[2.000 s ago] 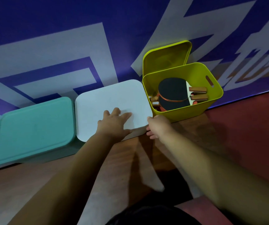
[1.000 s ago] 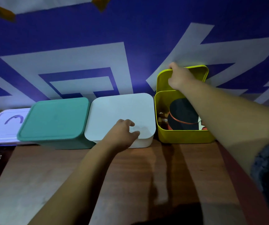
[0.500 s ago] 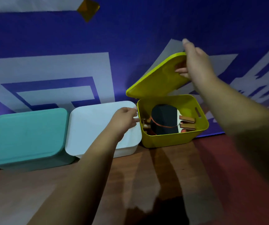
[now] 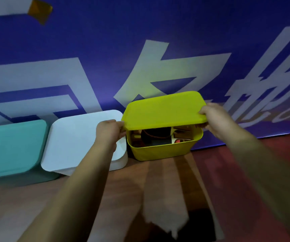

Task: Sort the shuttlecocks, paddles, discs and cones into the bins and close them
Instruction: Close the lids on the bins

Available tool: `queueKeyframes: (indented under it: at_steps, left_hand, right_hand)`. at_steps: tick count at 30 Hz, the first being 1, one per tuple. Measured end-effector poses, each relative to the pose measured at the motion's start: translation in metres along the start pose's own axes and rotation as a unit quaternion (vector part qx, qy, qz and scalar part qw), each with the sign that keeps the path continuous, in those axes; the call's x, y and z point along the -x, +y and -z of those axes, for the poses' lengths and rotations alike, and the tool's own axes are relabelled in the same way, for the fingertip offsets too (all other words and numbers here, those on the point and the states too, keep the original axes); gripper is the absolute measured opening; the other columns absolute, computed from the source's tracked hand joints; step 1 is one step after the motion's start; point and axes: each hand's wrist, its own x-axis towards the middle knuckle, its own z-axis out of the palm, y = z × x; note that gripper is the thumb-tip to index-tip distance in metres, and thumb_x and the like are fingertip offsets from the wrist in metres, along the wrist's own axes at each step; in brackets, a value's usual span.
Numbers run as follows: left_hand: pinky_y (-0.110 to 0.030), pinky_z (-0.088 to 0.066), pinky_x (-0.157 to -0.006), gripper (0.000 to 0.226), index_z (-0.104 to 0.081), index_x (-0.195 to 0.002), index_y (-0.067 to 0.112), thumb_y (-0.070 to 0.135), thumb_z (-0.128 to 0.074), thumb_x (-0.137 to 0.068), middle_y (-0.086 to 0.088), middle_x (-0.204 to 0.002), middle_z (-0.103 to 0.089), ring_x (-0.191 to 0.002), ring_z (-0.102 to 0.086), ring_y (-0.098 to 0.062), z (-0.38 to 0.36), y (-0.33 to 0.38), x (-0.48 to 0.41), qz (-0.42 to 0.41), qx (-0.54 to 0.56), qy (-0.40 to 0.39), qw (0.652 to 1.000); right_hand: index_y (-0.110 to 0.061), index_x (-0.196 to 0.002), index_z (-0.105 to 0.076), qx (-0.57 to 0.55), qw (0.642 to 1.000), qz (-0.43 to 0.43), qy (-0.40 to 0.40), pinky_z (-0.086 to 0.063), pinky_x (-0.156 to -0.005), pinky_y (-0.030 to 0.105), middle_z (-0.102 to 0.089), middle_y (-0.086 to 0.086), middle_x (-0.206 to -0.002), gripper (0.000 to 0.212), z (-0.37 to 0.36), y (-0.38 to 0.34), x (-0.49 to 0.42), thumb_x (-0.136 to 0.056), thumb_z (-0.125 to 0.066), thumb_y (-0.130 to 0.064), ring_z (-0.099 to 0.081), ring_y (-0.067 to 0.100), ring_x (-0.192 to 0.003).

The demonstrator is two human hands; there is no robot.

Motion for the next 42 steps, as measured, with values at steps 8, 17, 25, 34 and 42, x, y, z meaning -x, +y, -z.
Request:
queueKeyframes:
  at_steps: [8,17,25,34,42]
  left_hand:
    - [-0.029,-0.038,-0.073,0.024,-0.074,-0.104,0.008,0.003,-0.064,-0.082,-0.007,-0.092,-0.068,-0.092,-0.062,-0.031,-0.048,-0.056,0.033,-0.091,-0.394,0.157,0.901]
    - [-0.032,-0.042,-0.078,0.044,-0.068,-0.132,0.011,0.004,-0.057,-0.090,-0.018,-0.125,-0.066,-0.113,-0.063,-0.037,-0.066,-0.070,0.049,-0.073,-0.440,0.214,0.869]
    - [-0.050,-0.048,-0.101,0.044,-0.066,-0.121,0.005,0.040,-0.073,-0.095,-0.017,-0.143,-0.047,-0.130,-0.047,-0.041,-0.069,-0.080,0.043,-0.143,-0.590,0.120,0.786]
    - [-0.049,-0.036,-0.119,0.071,-0.046,-0.148,0.002,0.052,-0.061,-0.100,-0.015,-0.169,-0.027,-0.150,-0.035,-0.038,-0.067,-0.072,0.019,-0.170,-0.632,0.003,0.756]
    - [-0.050,-0.040,-0.115,0.093,-0.039,-0.157,0.007,0.072,-0.058,-0.092,-0.010,-0.171,-0.026,-0.147,-0.039,-0.037,-0.065,-0.062,0.009,-0.156,-0.693,-0.024,0.703]
  right_hand:
    - [-0.017,-0.122,-0.065,0.318,0.939,0.088,-0.093,-0.047,-0.075,0.040,-0.069,0.019,-0.111,0.040,0.022,0.060,-0.062,-0.086,-0.057,-0.032,-0.064,0.042,-0.098]
    - [-0.004,-0.135,-0.055,0.414,0.895,0.109,-0.123,-0.048,-0.092,0.045,-0.052,0.030,-0.136,0.037,0.026,0.069,-0.071,-0.106,-0.053,-0.026,-0.057,0.049,-0.119]
    - [-0.016,-0.142,-0.040,0.448,0.885,0.047,-0.120,-0.045,-0.081,0.045,-0.036,0.017,-0.143,0.037,0.025,0.082,-0.060,-0.107,-0.051,-0.023,-0.055,0.044,-0.115]
    - [-0.017,-0.166,-0.028,0.498,0.833,0.149,-0.190,-0.032,-0.122,0.050,0.000,0.011,-0.176,0.073,0.007,0.061,-0.064,-0.106,-0.053,-0.050,-0.019,0.043,-0.157]
    - [-0.022,-0.167,-0.022,0.576,0.786,0.129,-0.185,-0.041,-0.113,0.056,0.007,0.013,-0.176,0.085,-0.009,0.056,-0.057,-0.101,-0.051,-0.067,-0.018,0.046,-0.156]
